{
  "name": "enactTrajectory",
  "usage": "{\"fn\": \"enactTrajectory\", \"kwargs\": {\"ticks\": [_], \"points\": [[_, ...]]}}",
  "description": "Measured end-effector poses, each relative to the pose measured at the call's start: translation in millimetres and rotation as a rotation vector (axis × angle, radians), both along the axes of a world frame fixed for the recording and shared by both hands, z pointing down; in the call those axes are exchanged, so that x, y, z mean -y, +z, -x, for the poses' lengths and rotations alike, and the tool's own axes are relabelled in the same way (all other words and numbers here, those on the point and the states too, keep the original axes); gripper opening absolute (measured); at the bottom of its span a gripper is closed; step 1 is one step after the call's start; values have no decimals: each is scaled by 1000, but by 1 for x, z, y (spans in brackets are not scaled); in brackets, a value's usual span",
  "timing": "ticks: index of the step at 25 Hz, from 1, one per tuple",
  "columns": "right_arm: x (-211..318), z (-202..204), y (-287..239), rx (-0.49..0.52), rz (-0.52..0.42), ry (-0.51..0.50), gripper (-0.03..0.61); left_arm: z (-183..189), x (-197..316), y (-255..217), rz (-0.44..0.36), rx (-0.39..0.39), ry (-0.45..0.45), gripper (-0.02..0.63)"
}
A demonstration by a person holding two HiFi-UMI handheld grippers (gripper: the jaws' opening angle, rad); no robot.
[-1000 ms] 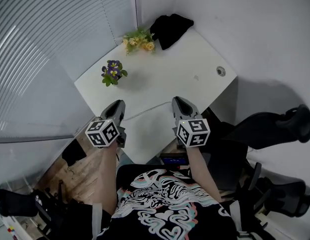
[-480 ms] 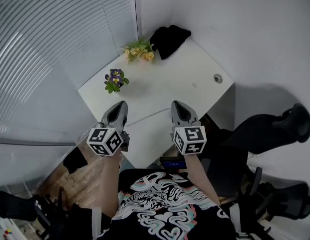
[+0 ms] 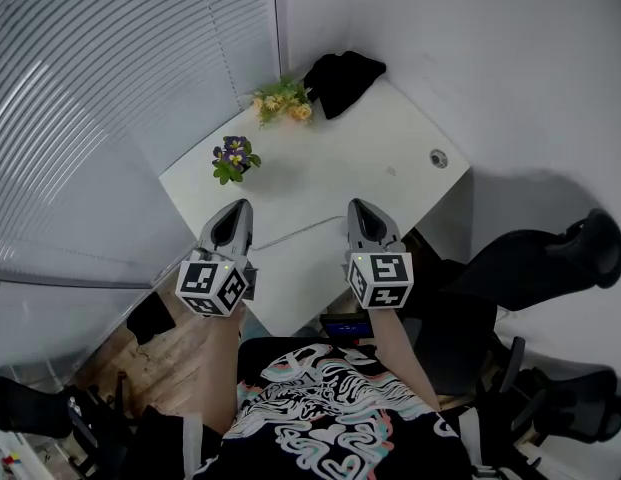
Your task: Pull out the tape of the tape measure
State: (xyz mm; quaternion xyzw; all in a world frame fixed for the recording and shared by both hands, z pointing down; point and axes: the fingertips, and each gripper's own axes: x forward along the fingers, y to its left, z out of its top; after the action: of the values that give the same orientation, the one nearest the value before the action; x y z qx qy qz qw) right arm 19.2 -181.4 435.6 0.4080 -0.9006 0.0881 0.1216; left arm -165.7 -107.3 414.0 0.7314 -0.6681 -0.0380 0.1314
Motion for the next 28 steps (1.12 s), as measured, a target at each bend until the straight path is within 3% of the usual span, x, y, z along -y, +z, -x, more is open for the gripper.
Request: {"fn": "enactTrajectory", "kwargs": {"ticks": [28], "points": [[8,-2,11,-24,39,-7,2,6,4,15,59,-10,-37,2]]}}
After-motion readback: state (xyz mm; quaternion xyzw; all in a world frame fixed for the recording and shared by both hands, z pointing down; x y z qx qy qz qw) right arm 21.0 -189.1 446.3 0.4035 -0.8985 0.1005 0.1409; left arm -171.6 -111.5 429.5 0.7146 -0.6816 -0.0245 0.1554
